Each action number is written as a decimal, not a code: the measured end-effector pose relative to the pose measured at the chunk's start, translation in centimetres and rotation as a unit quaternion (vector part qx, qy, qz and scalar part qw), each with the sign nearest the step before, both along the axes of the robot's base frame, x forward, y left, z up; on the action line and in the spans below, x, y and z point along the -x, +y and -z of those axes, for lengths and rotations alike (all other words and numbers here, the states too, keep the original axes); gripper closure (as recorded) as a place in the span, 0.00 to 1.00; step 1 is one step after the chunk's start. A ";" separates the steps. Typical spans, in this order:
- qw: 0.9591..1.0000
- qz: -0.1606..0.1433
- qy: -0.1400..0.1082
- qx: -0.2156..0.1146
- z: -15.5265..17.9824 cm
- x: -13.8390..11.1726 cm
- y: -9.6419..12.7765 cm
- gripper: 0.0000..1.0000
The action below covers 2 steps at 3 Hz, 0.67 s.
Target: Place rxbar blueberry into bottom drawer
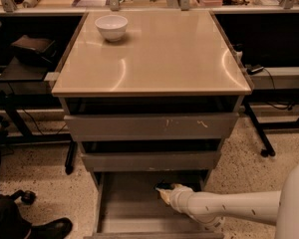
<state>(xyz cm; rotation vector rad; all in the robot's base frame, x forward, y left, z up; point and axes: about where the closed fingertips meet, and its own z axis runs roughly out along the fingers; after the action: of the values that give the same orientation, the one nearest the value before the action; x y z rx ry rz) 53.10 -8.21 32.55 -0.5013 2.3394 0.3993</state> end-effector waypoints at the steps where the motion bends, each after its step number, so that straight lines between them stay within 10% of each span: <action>1: 1.000 0.001 0.004 -0.002 0.2 0.2 0.1 1.00; 2: 1.000 0.000 0.024 -0.002 3.5 -0.3 0.6 1.00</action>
Offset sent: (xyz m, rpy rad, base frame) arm 0.0071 0.0131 -0.0966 0.0171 0.1217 -0.0146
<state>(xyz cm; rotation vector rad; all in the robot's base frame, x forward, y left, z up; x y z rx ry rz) 53.40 -7.62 29.06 -0.4955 2.3832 0.4204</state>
